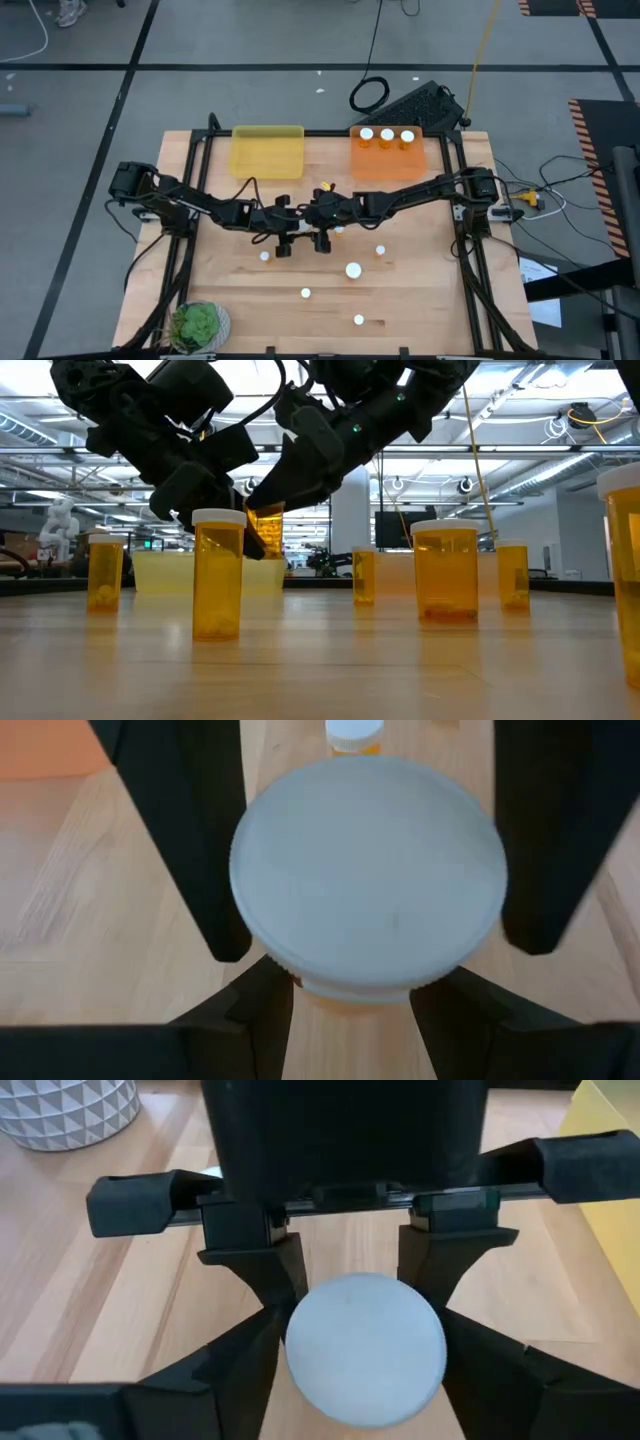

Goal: Pick and place medicine bottles into bin by pill shape (circle, oval)
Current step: Put the big yellow pill bottle into the transparent orange bin

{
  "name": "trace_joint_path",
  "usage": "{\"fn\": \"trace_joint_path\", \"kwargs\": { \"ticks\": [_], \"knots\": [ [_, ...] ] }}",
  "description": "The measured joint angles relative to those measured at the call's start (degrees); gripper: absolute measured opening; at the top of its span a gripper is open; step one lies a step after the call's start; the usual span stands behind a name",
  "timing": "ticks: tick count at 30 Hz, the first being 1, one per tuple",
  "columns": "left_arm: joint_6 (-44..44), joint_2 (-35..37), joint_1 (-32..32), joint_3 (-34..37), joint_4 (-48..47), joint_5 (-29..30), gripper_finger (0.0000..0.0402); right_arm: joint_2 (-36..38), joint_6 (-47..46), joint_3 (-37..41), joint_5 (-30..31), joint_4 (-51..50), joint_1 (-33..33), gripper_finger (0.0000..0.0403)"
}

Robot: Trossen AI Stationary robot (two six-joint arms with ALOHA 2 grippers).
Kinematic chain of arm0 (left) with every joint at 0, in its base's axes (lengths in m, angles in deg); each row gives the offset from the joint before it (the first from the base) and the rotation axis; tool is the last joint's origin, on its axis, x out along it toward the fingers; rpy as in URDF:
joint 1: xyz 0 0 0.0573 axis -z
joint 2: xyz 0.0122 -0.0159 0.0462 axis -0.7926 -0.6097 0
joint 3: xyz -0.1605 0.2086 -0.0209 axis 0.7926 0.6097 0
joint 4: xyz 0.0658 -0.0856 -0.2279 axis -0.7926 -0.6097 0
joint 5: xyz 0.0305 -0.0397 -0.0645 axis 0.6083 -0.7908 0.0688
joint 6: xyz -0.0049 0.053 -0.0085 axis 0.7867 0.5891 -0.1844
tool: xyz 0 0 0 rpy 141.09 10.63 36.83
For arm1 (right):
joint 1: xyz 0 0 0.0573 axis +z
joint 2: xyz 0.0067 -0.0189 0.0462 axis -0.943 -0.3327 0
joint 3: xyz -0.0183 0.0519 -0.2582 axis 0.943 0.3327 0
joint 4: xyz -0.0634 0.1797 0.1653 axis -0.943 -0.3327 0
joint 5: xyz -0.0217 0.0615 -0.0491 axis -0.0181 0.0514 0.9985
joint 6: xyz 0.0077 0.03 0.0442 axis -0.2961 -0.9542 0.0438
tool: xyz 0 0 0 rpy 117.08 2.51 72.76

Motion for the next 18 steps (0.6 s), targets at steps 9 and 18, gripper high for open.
{"fn": "trace_joint_path", "kwargs": {
  "ticks": [9,18],
  "knots": [
    [-0.3,0.0,0.0,0.0,0.0,0.2,0.0180,0.0,0.0,0.0,0.0,-0.4,-0.1,0.0211],
    [-3.2,0.0,0.0,0.0,0.3,2.6,0.0247,0.2,-0.2,0.0,-0.2,-1.7,-1.3,0.0213]
  ]
}}
